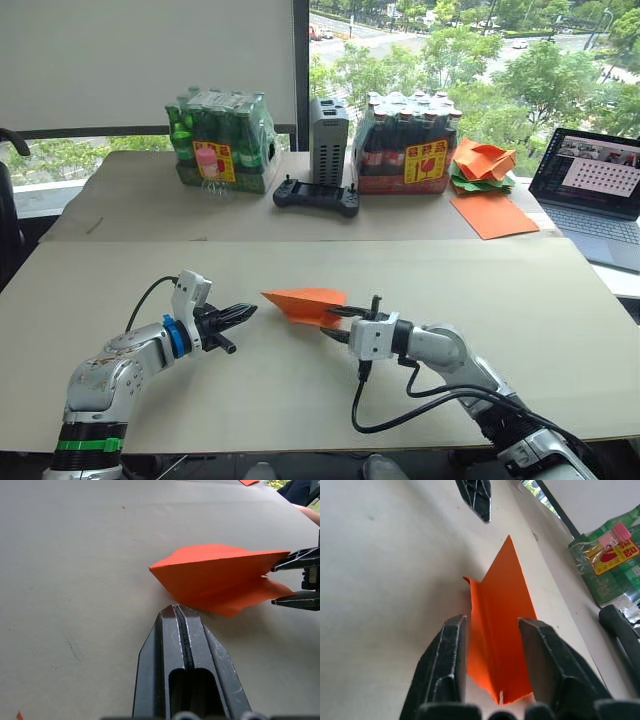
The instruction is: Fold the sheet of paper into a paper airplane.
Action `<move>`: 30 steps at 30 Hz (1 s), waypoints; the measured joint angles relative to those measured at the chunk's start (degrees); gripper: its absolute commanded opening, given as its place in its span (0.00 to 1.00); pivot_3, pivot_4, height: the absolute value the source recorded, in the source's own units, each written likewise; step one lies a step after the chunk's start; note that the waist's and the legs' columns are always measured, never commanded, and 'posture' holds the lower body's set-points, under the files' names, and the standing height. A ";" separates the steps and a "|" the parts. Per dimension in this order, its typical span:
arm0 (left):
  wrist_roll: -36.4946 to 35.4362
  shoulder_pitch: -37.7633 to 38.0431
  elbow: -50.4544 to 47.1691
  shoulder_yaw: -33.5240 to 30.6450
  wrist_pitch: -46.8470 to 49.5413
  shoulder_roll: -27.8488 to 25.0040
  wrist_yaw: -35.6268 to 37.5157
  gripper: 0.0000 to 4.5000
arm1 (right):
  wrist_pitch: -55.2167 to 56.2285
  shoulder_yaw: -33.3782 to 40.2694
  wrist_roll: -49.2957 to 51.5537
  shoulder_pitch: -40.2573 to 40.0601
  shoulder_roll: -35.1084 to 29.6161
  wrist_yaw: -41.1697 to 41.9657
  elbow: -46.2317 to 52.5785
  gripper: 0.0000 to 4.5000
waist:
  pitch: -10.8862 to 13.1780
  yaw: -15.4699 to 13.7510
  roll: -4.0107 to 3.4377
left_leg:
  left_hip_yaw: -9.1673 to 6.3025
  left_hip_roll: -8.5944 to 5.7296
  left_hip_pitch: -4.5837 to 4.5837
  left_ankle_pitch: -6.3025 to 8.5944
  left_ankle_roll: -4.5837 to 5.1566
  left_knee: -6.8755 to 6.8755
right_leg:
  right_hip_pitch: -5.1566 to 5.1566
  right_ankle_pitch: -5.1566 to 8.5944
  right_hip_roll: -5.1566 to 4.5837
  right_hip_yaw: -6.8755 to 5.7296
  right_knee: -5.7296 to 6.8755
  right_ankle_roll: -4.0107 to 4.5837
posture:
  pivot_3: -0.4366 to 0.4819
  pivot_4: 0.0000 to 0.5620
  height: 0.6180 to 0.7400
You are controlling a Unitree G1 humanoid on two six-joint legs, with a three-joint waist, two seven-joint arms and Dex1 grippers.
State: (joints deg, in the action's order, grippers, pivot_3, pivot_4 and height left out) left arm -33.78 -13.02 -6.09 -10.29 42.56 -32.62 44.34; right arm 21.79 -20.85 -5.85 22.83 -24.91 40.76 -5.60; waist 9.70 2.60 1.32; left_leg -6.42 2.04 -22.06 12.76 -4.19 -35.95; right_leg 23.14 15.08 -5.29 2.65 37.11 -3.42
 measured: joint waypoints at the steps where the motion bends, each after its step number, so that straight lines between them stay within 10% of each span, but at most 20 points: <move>1: -0.02 0.01 -0.01 0.00 0.00 -0.03 0.00 0.00 | -2.42 0.90 3.59 -0.65 0.84 1.09 1.92 0.58 | 0.00 0.00 0.00 | 0.00 0.00 0.00 0.00 0.00 0.00 | 0.00 0.00 0.00 0.00 0.00 0.00 | 0.48 0.27 1.00; 8: -2.01 0.59 -2.87 0.05 0.27 -0.45 1.43 0.00 | -18.50 7.23 16.33 0.03 4.59 0.95 8.82 0.58 | 0.00 -0.08 0.00 | 0.00 0.00 0.02 0.00 0.00 -0.03 | -0.01 0.00 0.00 0.00 0.05 0.00 | 0.48 0.27 1.00; 16: -4.49 0.62 -7.13 2.14 1.74 -1.01 2.76 0.00 | -25.29 10.65 16.81 1.50 7.07 -3.51 7.91 0.01 | 0.00 -0.07 0.00 | 0.00 0.00 0.01 0.00 0.00 -0.03 | -0.01 0.00 0.01 0.00 0.04 0.00 | 0.48 0.27 1.00; 30: 4.90 -3.00 0.14 11.78 -5.94 -1.06 5.85 0.00 | -29.05 11.34 16.20 1.63 8.54 -6.09 7.17 0.01 | -0.01 -0.15 -0.01 | 0.00 -0.02 0.00 0.00 0.00 -0.03 | 0.00 0.00 0.01 0.00 0.04 0.00 | 0.48 0.27 1.00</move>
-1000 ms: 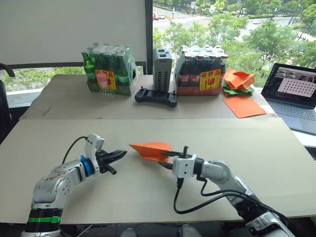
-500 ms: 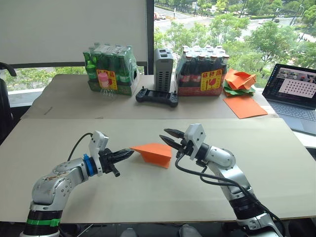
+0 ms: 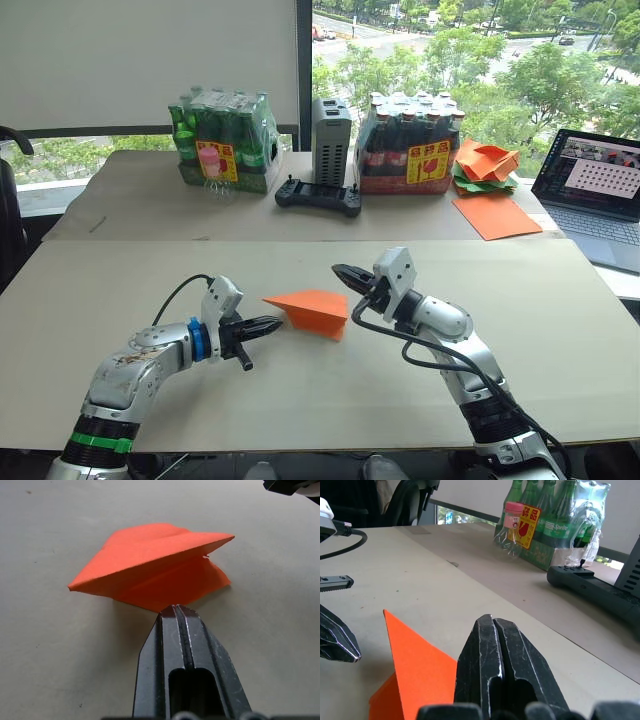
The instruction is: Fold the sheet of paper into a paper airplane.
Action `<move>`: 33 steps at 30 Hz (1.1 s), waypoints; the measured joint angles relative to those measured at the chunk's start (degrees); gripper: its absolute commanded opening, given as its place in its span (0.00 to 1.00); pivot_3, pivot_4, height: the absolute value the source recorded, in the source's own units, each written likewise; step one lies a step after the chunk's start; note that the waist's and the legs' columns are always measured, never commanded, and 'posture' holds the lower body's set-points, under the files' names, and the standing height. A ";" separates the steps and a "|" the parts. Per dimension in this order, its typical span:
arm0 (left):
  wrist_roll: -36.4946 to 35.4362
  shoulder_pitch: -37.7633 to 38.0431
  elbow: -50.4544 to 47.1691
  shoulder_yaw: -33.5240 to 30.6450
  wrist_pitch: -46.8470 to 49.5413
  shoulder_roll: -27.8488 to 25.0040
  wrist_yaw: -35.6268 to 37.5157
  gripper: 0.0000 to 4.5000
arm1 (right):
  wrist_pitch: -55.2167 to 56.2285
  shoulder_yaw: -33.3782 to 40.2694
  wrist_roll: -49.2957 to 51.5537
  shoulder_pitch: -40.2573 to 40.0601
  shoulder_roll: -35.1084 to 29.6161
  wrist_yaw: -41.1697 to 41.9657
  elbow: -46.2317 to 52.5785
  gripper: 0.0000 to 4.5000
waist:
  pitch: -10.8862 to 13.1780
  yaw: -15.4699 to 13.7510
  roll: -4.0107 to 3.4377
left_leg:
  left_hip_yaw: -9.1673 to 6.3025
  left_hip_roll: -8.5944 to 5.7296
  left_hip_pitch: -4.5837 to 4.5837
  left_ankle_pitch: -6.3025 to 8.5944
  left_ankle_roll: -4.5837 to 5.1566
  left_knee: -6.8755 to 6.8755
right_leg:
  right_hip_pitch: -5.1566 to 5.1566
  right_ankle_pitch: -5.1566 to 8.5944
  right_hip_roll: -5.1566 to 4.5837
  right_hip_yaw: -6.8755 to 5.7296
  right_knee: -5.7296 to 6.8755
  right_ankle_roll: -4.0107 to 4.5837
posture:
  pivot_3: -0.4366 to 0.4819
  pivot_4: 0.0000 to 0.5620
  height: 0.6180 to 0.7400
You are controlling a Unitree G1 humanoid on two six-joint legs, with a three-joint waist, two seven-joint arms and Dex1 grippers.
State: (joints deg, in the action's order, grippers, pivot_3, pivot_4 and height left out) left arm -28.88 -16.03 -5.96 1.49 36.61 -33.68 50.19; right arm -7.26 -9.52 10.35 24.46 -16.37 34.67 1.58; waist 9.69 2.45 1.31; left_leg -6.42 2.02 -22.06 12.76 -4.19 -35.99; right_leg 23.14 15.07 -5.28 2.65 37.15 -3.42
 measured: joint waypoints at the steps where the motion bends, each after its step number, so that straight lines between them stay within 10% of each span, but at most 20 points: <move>1: 0.52 -0.33 0.41 0.36 -0.54 0.34 0.02 0.00 | -0.16 0.00 -0.09 0.00 0.00 -0.01 -0.03 0.01 | 0.00 0.04 0.00 | 0.00 0.00 0.00 0.00 0.00 0.00 | 0.00 0.00 0.00 0.00 0.00 0.00 | 0.48 0.27 1.00; 33: 6.31 -0.39 4.36 5.13 -5.15 5.21 -0.08 0.00 | -9.93 -3.76 -1.50 -1.92 -0.02 1.41 0.68 0.01 | -0.02 0.04 -0.02 | 0.00 0.00 0.02 0.00 0.01 -0.02 | -0.02 0.00 0.00 0.00 0.03 0.00 | 0.48 0.27 1.00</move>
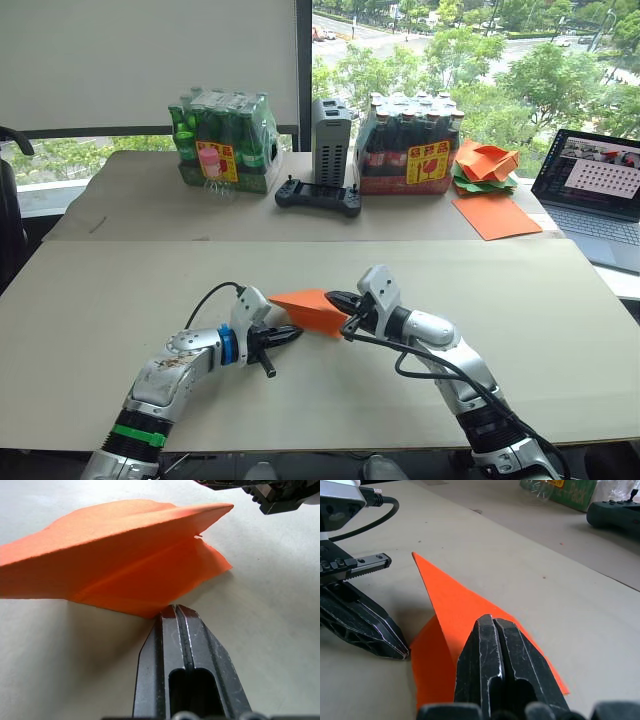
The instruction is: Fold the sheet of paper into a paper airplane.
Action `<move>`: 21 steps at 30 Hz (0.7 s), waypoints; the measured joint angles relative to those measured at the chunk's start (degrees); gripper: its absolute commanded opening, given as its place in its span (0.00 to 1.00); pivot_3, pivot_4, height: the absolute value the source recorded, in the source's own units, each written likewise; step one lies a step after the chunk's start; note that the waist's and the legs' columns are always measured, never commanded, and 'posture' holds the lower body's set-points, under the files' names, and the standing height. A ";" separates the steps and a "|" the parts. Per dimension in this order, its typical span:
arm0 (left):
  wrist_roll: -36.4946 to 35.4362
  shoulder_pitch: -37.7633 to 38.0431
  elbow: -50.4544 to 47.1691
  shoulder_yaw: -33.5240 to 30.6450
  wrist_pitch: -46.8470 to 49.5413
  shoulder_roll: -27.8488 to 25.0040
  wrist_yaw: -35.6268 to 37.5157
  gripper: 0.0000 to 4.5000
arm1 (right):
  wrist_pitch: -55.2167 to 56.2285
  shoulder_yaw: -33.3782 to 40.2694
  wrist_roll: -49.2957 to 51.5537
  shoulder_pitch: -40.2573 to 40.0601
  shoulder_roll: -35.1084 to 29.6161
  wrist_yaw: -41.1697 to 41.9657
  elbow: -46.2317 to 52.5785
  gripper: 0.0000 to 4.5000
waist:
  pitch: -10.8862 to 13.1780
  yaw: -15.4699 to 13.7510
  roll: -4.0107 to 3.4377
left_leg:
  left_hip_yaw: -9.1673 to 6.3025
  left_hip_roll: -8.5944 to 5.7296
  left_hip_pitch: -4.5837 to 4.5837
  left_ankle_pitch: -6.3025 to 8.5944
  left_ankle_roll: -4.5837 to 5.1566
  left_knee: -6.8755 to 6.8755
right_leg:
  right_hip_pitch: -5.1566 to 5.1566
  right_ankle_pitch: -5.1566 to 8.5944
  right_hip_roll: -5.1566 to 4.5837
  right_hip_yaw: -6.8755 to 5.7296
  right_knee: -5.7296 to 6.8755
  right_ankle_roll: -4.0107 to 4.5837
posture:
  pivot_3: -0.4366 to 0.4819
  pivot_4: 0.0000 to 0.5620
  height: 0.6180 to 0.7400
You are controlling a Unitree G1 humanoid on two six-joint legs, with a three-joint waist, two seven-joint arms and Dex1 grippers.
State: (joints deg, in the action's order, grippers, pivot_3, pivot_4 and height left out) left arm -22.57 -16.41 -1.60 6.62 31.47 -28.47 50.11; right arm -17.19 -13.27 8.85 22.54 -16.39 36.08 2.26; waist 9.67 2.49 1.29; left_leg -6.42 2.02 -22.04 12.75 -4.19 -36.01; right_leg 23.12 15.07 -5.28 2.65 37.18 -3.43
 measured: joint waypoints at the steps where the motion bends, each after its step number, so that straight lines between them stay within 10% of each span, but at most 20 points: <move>1: -0.13 0.14 -0.18 -0.11 0.12 0.01 -0.05 0.00 | -0.39 -0.07 -0.31 0.00 0.00 -0.03 -0.04 0.01 | 0.00 0.02 0.00 | 0.00 0.00 0.00 0.00 0.00 0.00 | 0.00 0.00 0.00 0.00 0.00 0.00 | 0.48 0.27 1.00; 21: -2.25 3.38 -3.90 -2.73 3.30 0.18 -1.90 0.00 | -4.64 -4.37 -2.65 -0.30 -1.20 4.35 -1.20 0.01 | 0.00 0.16 0.00 | 0.00 0.01 0.02 0.00 0.00 0.02 | 0.00 0.00 0.01 0.00 0.00 0.00 | 0.48 0.27 1.00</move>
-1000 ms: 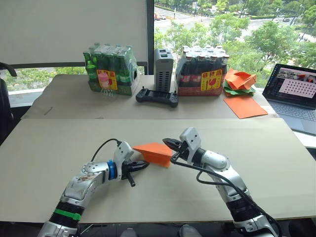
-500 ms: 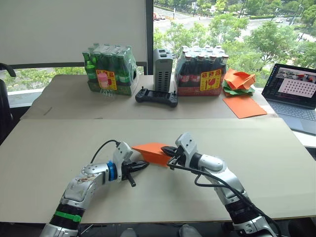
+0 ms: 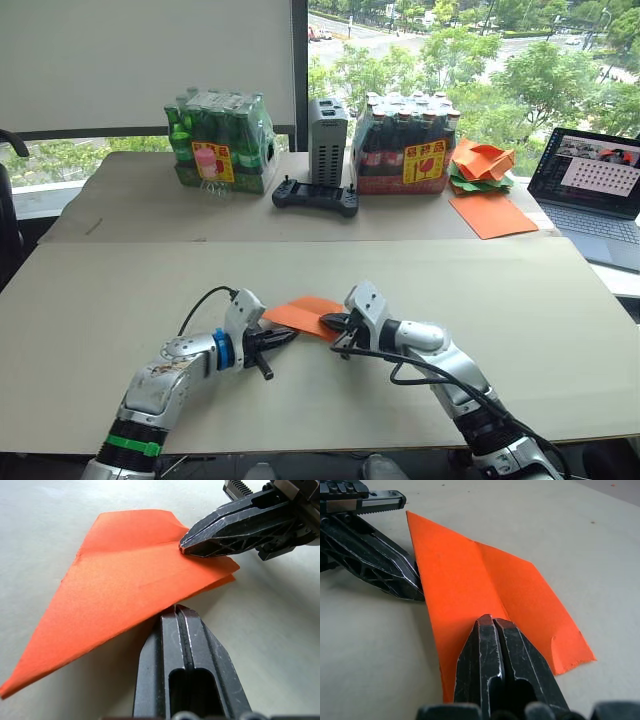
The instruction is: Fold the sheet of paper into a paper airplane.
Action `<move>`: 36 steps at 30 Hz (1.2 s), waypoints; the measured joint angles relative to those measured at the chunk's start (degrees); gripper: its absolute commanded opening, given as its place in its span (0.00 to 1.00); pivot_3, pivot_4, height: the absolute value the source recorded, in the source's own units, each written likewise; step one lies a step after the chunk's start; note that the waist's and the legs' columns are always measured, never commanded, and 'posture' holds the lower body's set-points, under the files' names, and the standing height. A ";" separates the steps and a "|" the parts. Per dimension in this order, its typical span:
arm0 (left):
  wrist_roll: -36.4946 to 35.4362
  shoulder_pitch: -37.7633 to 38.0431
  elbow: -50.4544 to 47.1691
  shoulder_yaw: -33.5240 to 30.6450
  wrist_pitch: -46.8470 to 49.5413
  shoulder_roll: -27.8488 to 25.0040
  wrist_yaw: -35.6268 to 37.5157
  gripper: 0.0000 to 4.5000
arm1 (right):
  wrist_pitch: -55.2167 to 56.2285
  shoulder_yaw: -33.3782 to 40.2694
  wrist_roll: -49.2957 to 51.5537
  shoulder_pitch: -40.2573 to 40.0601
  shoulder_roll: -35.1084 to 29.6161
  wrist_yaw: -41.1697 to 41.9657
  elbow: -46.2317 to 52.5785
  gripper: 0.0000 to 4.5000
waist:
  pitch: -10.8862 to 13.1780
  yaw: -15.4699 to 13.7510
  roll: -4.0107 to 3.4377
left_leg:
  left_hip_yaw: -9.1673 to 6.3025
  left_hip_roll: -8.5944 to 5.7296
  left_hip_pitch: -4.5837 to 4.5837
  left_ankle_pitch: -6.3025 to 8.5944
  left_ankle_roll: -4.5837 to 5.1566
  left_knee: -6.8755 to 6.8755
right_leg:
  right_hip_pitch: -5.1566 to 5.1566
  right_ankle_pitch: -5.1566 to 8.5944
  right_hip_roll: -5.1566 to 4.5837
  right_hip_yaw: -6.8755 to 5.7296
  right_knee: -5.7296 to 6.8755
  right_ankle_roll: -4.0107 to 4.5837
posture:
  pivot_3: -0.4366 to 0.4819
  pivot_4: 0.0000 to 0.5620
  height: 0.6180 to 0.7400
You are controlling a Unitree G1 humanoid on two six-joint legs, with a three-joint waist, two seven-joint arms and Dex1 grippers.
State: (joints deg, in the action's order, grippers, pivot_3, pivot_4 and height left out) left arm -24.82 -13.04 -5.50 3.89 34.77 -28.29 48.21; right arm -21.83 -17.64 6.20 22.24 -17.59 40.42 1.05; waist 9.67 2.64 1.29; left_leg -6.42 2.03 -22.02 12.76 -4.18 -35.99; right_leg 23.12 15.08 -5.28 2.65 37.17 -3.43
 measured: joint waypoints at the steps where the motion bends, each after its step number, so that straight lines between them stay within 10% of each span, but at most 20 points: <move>1: -0.15 0.33 -0.41 -0.27 0.43 -0.09 0.00 0.00 | 0.00 -0.05 -0.26 -0.14 0.00 0.08 0.04 0.01 | 0.00 -0.01 0.00 | 0.00 0.00 0.00 0.00 0.00 0.00 | 0.00 0.00 0.00 0.00 0.00 0.00 | 0.48 0.27 1.00; 16: -9.05 -1.64 -2.99 -7.56 6.92 -3.97 2.28 0.00 | -0.16 -0.07 -2.18 0.06 0.24 -0.72 -0.16 0.01 | 0.00 -0.12 0.00 | 0.00 -0.01 0.00 0.00 0.00 -0.02 | -0.01 0.00 0.00 0.00 0.01 0.00 | 0.48 0.27 1.00; 36: 1.87 -6.94 10.94 -0.24 -4.35 -0.53 2.97 0.00 | -1.88 0.99 -1.48 -0.81 0.36 -1.07 1.36 0.01 | -0.02 -0.16 0.00 | 0.00 -0.02 0.02 0.00 -0.01 -0.03 | -0.03 0.00 0.00 0.00 0.02 0.00 | 0.48 0.27 1.00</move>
State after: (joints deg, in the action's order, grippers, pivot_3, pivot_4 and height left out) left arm -22.94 -19.98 5.43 3.65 30.43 -28.82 51.18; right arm -23.71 -16.66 4.71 21.43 -17.23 39.35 2.41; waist 9.65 2.48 1.29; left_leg -6.42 2.02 -22.00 12.75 -4.19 -36.02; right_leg 23.09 15.07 -5.28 2.65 37.19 -3.43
